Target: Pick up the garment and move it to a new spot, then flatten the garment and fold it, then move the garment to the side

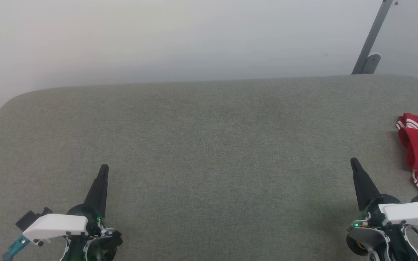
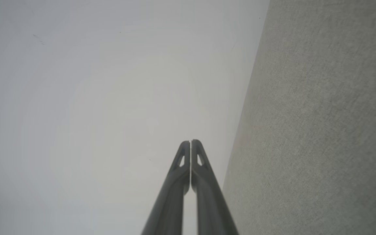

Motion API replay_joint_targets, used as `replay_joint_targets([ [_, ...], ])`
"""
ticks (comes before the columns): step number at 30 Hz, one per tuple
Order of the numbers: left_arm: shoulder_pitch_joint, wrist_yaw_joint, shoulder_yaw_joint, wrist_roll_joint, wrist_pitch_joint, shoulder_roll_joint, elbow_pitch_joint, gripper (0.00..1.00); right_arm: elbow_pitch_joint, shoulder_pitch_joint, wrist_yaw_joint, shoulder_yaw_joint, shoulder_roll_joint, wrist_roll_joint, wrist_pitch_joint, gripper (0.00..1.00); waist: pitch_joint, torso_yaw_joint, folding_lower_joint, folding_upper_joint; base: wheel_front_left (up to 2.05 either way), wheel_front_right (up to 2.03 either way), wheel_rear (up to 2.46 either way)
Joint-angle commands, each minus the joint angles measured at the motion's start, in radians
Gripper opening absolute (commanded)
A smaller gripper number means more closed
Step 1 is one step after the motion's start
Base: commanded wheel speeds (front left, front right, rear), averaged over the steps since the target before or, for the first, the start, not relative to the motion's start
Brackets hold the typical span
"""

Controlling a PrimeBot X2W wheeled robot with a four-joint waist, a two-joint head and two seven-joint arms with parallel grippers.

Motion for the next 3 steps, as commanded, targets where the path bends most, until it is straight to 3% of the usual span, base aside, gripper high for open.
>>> replay_joint_targets([
  [1,-0.011,-0.003,0.000,-0.003,0.003,-0.002,-0.001,0.00,0.003,-0.005,0.000,-0.001,0.004,0.004,0.002,0.00,0.000,0.000,0.0000,-0.0001,0.00,0.00,0.00],
  [3,-0.011,-0.003,0.000,-0.003,0.003,-0.002,-0.001,0.00,0.003,-0.005,0.000,-0.001,0.004,0.004,0.002,0.00,0.000,0.000,0.0000,-0.0001,0.00,0.00,0.00],
])
